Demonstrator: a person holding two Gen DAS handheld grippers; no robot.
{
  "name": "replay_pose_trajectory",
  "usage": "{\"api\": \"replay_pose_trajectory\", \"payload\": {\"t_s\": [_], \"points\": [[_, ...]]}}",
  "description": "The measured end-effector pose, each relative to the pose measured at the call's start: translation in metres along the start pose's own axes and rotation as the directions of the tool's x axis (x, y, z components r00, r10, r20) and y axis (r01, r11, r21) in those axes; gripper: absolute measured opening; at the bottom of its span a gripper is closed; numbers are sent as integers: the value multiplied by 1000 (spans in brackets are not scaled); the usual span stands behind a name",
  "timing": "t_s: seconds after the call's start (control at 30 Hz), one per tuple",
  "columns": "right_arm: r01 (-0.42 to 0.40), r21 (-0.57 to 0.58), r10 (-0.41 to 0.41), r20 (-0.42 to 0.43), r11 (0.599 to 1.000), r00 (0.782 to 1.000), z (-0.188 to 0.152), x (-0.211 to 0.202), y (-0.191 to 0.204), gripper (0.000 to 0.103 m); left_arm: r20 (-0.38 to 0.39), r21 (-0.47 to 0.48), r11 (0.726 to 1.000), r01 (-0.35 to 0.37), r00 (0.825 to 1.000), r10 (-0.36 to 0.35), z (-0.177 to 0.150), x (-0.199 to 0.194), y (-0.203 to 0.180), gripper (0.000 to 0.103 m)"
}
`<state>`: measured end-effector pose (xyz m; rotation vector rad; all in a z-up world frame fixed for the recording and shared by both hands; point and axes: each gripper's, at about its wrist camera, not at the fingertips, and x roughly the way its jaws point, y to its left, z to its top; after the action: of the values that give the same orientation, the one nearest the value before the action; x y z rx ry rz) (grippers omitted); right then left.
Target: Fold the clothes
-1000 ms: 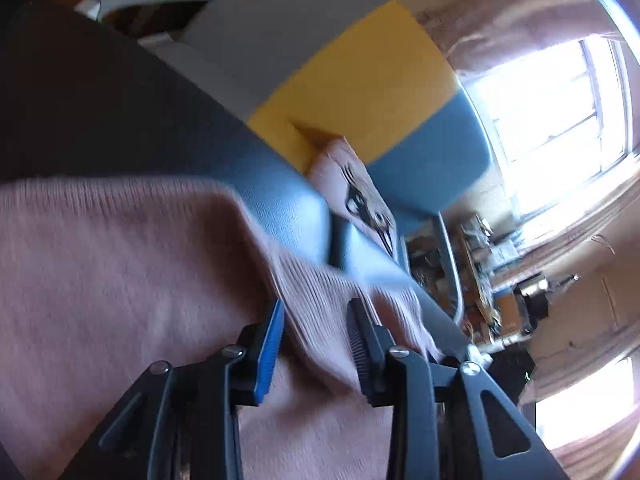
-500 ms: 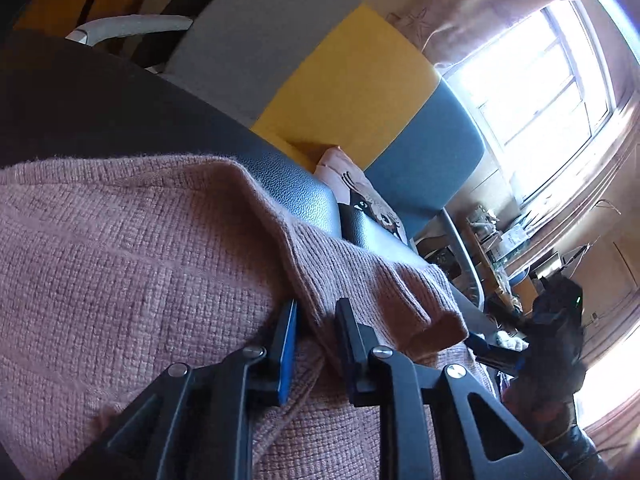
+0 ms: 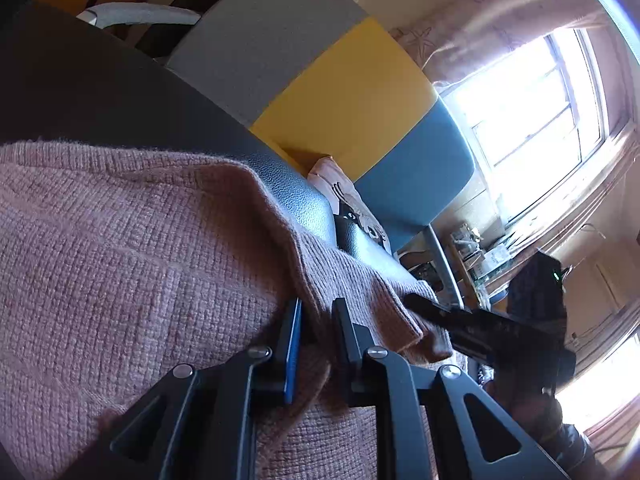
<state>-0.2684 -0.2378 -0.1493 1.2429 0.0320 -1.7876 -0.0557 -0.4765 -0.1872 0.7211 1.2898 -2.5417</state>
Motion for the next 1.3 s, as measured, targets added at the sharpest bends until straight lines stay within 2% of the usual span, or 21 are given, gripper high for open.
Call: {"api": "replay_pose_trajectory", "payload": {"t_s": [0.03,0.17,0.23,0.3,0.5,0.57,0.6,0.63,0.7,0.77,0.8,0.83,0.87,0.93,1.0,1.1,1.2,1.23,1.27,1.3], "points": [[-13,-3,13,19,1000,1000,-5,-8,2,9,2,-5,1000,4,1000,-4,0,0,1,14],[-85,37,81,103,996,991,-26,-29,3,8,4,-15,1000,-3,1000,3,1,3,2,9],[-50,56,45,85,997,995,-36,-22,-2,7,4,-20,1000,-5,1000,5,1,4,3,8],[-61,90,55,71,994,996,-47,-13,-8,6,3,-21,1000,-3,1000,3,0,3,5,7],[-128,93,109,186,987,977,-68,-14,-20,5,-1,-54,997,50,999,-50,2,-1,11,7],[-185,126,157,200,975,967,-71,-14,-29,5,-21,-71,995,65,998,-67,5,-2,11,9],[-196,131,167,204,972,965,-71,-13,-30,5,-39,-85,994,69,997,-73,7,-1,10,14],[-197,129,168,205,972,964,-71,-13,-30,5,-59,-107,991,77,995,-83,9,-1,8,24],[-198,125,170,208,972,963,-70,-12,-29,5,-85,-134,987,86,992,-98,14,0,0,34],[-213,131,183,212,968,960,-70,-12,-31,5,-122,-98,995,31,992,-43,17,6,-11,37],[-221,135,190,214,966,958,-70,-13,-32,5,-147,-48,998,-35,989,28,17,10,-17,35],[-223,135,192,215,965,958,-70,-13,-32,5,-154,22,994,-105,982,108,15,14,-25,15],[-225,135,193,215,965,957,-70,-13,-32,5,-153,85,983,-164,972,176,14,18,-32,7],[-229,134,197,217,964,956,-71,-14,-33,5,-131,138,971,-197,968,215,16,14,-43,5],[-245,137,211,221,960,952,-71,-15,-34,5,-85,170,961,-221,968,237,22,3,-51,4],[-282,134,247,232,950,941,-73,-18,-36,6,-32,167,959,-228,971,236,34,-18,-50,4],[-298,144,261,232,944,937,-73,-17,-39,6,-34,168,939,-299,951,309,32,-5,-55,12],[-298,144,261,231,944,937,-73,-17,-39,6,-32,150,924,-352,932,361,28,-7,-49,23],[-297,142,260,231,944,937,-73,-17,-38,6,-24,129,908,-399,914,405,24,-10,-43,26],[-297,141,260,230,944,938,-73,-17,-38,6,12,91,903,-421,907,422,19,-22,-37,26]]}}
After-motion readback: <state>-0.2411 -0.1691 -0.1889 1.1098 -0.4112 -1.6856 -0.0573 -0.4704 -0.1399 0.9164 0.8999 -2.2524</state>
